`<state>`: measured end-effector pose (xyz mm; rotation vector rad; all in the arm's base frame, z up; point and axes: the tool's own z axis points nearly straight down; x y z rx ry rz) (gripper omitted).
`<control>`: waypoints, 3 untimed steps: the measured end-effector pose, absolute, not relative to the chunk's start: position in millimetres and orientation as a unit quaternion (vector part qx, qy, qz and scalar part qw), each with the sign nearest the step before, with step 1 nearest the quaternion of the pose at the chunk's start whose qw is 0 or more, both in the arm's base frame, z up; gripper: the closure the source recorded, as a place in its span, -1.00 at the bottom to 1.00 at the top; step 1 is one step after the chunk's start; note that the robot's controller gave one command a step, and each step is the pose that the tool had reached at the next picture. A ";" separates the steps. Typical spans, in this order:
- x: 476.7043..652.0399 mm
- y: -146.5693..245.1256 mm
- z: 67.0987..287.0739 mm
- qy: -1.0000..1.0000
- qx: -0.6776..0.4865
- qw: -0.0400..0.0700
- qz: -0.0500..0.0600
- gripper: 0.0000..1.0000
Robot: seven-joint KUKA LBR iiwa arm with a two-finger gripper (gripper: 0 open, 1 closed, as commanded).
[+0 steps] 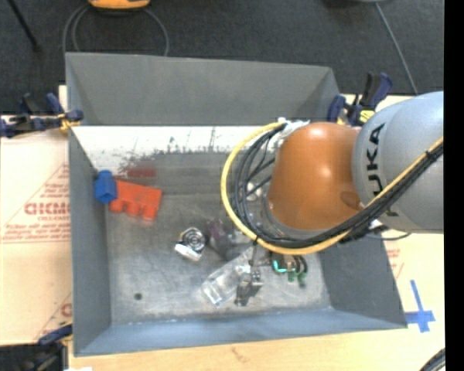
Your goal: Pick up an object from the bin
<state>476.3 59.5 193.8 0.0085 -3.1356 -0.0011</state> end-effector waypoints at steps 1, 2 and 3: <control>502.5 40.6 72.4 -0.975 0.220 -0.004 0.000 -1.00; 503.7 41.3 74.2 -0.976 0.218 -0.006 0.000 1.00; 478.5 18.0 241.0 -0.942 0.337 -0.003 0.001 1.00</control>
Offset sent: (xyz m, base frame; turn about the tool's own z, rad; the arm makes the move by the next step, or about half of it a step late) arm 0.0236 -0.0190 -0.1238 -0.4395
